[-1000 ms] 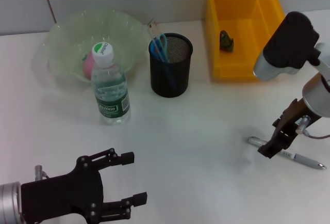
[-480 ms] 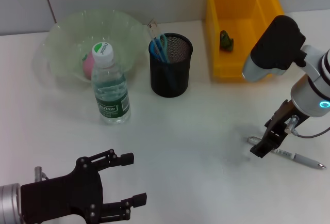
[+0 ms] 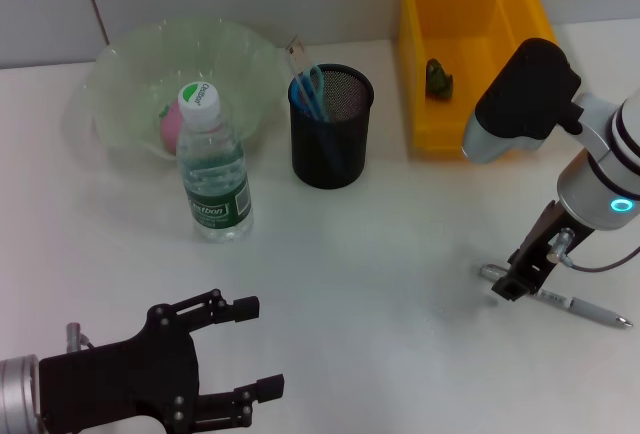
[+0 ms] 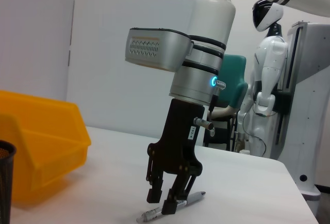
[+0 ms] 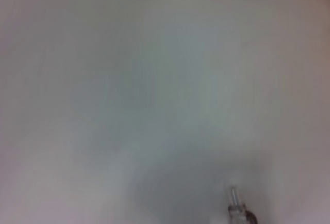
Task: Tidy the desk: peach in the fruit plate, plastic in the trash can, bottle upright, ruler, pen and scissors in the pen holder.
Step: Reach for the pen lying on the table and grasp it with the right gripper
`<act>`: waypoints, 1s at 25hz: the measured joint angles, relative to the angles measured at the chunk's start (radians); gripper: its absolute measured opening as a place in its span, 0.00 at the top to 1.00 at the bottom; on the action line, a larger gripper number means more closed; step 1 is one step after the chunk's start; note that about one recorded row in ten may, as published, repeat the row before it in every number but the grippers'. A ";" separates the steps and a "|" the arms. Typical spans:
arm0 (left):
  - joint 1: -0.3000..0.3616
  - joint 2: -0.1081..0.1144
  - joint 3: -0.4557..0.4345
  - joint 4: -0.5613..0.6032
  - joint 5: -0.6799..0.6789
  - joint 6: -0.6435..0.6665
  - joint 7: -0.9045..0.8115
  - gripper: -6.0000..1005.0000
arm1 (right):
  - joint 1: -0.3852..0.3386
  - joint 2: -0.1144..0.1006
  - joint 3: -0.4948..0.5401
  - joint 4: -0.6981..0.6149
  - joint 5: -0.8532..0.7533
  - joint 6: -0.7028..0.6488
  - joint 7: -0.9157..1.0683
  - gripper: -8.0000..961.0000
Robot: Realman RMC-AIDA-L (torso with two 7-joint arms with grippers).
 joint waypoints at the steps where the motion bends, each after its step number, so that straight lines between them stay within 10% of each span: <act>1: -0.001 0.001 0.000 0.000 0.000 0.001 0.000 0.18 | 0.000 0.000 0.000 0.000 0.000 0.000 0.000 0.47; 25: -0.001 -0.001 0.003 0.000 0.000 0.003 0.000 0.18 | 0.039 0.001 -0.001 0.075 -0.020 0.027 0.006 0.67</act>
